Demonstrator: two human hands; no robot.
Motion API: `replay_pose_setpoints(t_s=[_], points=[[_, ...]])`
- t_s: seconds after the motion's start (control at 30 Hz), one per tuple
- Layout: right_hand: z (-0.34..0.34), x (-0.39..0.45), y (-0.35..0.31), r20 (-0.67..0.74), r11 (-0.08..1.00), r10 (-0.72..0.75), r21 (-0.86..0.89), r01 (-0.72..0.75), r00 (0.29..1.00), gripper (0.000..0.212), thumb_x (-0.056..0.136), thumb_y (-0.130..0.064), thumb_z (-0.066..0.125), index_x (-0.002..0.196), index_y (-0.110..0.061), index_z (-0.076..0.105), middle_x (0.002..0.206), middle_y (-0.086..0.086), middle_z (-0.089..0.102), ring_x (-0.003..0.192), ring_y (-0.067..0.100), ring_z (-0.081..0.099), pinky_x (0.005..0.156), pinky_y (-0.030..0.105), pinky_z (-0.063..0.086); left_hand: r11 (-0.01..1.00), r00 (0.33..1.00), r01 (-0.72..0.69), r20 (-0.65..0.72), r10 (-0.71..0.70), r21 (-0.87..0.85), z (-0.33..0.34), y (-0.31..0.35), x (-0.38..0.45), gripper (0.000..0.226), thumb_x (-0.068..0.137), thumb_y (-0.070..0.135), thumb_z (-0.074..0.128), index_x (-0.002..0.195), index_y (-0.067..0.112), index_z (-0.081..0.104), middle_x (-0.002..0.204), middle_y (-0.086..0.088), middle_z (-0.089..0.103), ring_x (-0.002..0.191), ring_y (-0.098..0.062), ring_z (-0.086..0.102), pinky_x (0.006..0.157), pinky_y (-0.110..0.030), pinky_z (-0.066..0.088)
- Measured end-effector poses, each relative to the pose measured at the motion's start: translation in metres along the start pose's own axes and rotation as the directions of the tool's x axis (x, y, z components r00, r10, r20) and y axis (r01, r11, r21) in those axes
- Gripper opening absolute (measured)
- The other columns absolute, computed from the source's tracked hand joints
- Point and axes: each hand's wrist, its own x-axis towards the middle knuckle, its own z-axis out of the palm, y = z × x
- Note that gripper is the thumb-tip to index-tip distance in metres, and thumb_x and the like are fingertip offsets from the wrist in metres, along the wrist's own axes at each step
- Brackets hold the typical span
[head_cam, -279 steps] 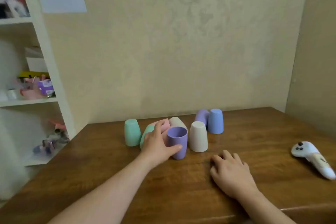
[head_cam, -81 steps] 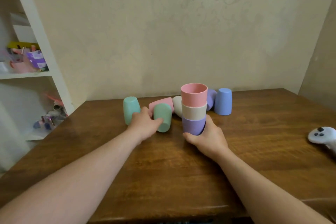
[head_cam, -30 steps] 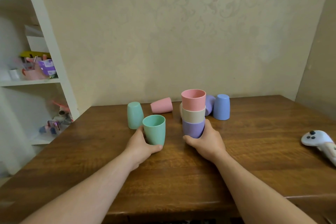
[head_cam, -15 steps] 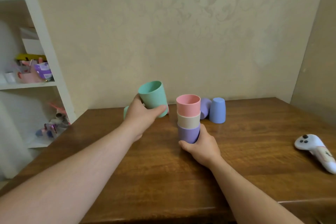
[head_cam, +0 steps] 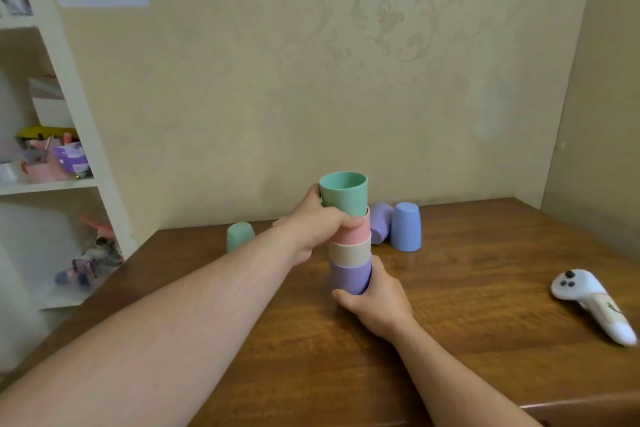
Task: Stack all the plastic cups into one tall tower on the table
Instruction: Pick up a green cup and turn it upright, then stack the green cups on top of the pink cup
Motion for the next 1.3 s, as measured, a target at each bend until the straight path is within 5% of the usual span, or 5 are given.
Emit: replay_pose_setpoints(t_s=[0.27,0.47,0.63,0.9,1.3], points=[[0.001,0.001,0.000,0.001,1.000,-0.007,0.000,0.007,1.000,0.084,0.069,-0.063,0.084,0.139,-0.042,0.045,0.121,-0.016,0.068,0.106,0.010,0.067,0.092,0.040,0.060,0.996,0.998,0.035,0.058,-0.030,-0.088,0.000,-0.014,-0.002,0.077,0.081,0.014,0.093,0.145,0.024,0.052,0.123,0.003,0.073,0.108,-0.009,0.070,0.083,-0.028,0.054],[0.001,0.002,0.003,0.003,1.000,-0.012,0.002,0.012,1.000,0.081,0.072,-0.059,0.085,0.139,-0.040,0.045,0.117,-0.017,0.068,0.104,0.009,0.067,0.091,0.039,0.060,0.954,0.987,-0.089,0.155,0.046,0.286,-0.035,-0.043,-0.015,0.117,0.078,0.024,0.096,0.168,0.041,0.024,0.146,0.003,0.054,0.125,-0.005,0.057,0.098,-0.025,0.051],[0.004,0.007,0.004,0.019,0.999,-0.027,-0.030,0.028,0.999,0.078,0.069,-0.065,0.084,0.133,-0.042,0.045,0.114,-0.018,0.068,0.101,0.008,0.067,0.088,0.039,0.060,0.475,0.978,-0.125,0.027,0.208,0.871,-0.102,-0.078,-0.014,0.075,0.089,0.026,0.075,0.157,0.041,0.046,0.156,0.002,0.046,0.149,-0.025,0.038,0.123,-0.041,0.035],[0.035,0.024,-0.019,0.098,0.997,-0.061,-0.038,0.065,0.993,0.090,0.071,-0.062,0.088,0.143,-0.038,0.039,0.122,-0.012,0.067,0.106,0.013,0.066,0.091,0.036,0.059,-0.267,0.991,-0.105,0.124,0.057,0.958,-0.146,-0.096,0.012,0.102,0.093,0.011,0.081,0.166,0.051,0.023,0.178,-0.007,-0.001,0.162,-0.046,0.010,0.128,-0.059,0.028],[0.050,0.035,-0.030,0.091,0.995,-0.067,-0.073,0.074,0.994,0.074,0.076,-0.061,0.088,0.134,-0.036,0.049,0.114,-0.015,0.063,0.099,0.010,0.060,0.083,0.031,0.052,-0.309,0.994,-0.045,0.073,0.082,0.950,-0.152,-0.119,0.036,0.081,0.080,0.018,0.092,0.151,0.033,0.055,0.167,-0.015,0.023,0.138,-0.049,0.042,0.103,-0.057,0.056]])
